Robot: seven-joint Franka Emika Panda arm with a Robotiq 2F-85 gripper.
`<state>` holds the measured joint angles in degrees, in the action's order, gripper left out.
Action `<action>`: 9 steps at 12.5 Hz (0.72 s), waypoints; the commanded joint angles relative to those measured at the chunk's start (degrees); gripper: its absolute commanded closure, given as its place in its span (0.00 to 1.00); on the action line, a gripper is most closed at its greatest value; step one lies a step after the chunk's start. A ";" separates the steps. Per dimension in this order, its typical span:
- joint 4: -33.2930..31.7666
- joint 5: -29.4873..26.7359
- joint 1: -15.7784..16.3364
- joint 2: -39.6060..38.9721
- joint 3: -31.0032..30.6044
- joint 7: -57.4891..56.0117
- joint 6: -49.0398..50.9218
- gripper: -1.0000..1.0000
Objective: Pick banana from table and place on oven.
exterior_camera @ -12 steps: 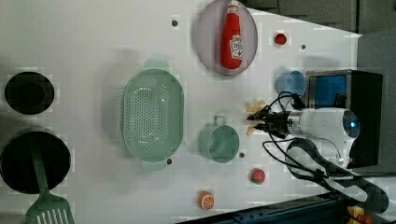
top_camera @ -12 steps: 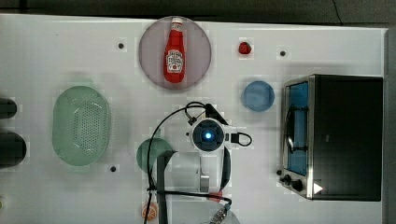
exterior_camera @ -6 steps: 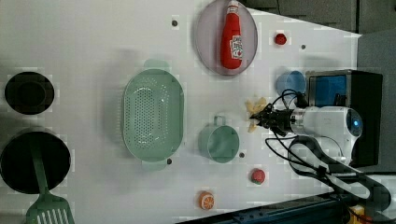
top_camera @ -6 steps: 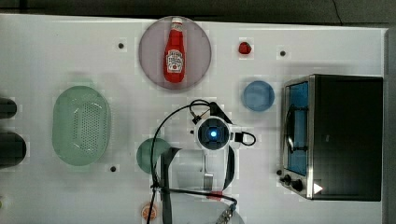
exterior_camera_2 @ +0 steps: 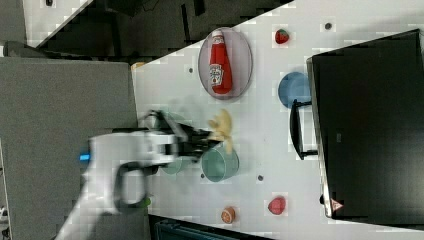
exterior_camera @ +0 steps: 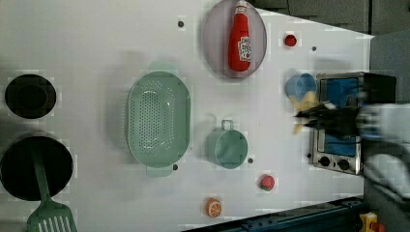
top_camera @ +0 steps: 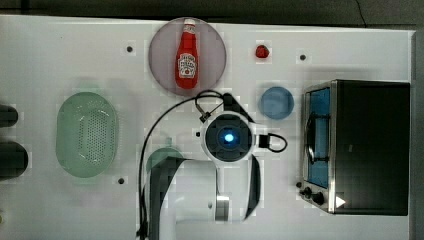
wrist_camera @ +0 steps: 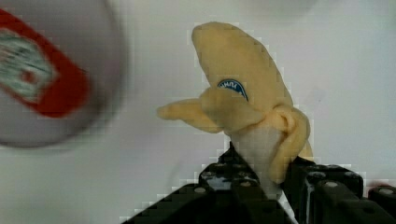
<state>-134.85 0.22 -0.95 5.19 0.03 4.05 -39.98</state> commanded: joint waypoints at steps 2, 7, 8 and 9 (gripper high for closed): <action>14.17 0.79 -0.28 6.50 0.38 1.91 21.03 0.79; 28.00 0.84 -1.27 4.81 3.62 0.26 33.17 0.79; 28.90 0.88 -1.60 3.49 5.40 -2.52 32.94 0.79; 29.78 1.22 -1.98 1.89 7.50 -5.09 32.25 0.79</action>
<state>-104.02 1.59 -1.35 10.19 5.47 1.41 -7.02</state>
